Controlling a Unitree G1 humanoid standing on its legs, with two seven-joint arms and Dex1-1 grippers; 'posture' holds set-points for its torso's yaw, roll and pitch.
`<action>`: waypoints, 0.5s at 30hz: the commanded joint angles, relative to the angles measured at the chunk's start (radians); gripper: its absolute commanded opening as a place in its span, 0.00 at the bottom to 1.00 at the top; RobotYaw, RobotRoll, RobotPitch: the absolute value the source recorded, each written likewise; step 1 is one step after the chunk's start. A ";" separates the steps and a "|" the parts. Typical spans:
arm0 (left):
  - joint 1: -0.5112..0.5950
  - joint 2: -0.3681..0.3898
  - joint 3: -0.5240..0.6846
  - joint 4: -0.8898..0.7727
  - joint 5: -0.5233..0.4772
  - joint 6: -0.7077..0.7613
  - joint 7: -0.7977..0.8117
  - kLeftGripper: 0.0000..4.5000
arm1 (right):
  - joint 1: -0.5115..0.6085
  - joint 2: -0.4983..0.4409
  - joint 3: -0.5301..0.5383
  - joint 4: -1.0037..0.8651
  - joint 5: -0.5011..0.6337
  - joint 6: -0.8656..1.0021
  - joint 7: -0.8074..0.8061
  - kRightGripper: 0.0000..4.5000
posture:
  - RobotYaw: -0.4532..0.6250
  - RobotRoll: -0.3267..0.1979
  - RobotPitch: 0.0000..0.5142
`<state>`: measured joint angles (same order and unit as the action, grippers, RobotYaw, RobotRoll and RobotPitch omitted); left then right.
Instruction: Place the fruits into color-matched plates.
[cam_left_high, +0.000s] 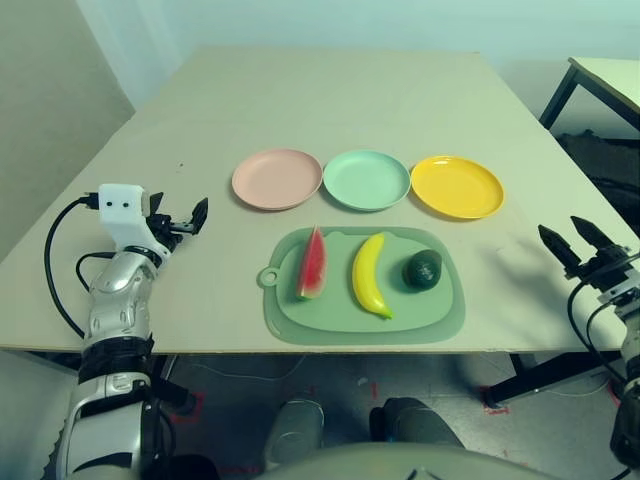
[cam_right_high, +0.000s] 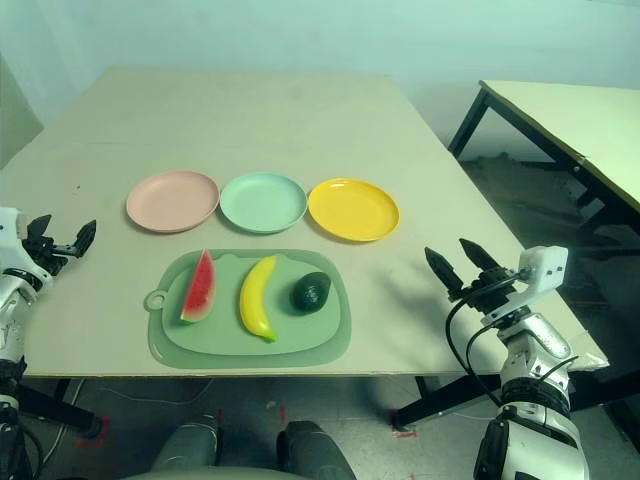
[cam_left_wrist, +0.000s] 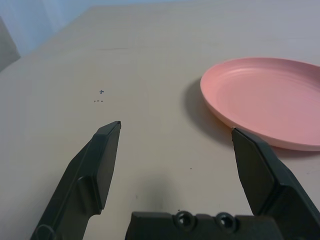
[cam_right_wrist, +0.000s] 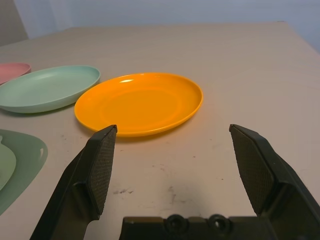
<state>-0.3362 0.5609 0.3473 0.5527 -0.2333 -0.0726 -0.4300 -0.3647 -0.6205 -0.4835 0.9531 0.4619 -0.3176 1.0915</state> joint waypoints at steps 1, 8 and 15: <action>-0.013 0.001 -0.001 0.022 -0.002 0.001 -0.003 0.99 | 0.006 -0.010 0.003 -0.006 -0.004 0.001 -0.001 1.00 | 0.48 0.62 0.05; -0.028 0.005 0.001 0.034 -0.003 0.000 -0.007 0.99 | 0.007 -0.008 -0.001 -0.002 -0.002 -0.003 -0.002 1.00 | 0.48 0.62 0.03; -0.048 0.035 0.001 0.056 -0.015 -0.001 -0.064 0.99 | 0.010 0.001 -0.001 0.002 -0.001 -0.012 -0.001 1.00 | 0.48 0.62 0.03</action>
<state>-0.3788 0.5848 0.3476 0.5912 -0.2364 -0.0731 -0.4597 -0.3646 -0.6202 -0.4840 0.9531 0.4625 -0.3208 1.0898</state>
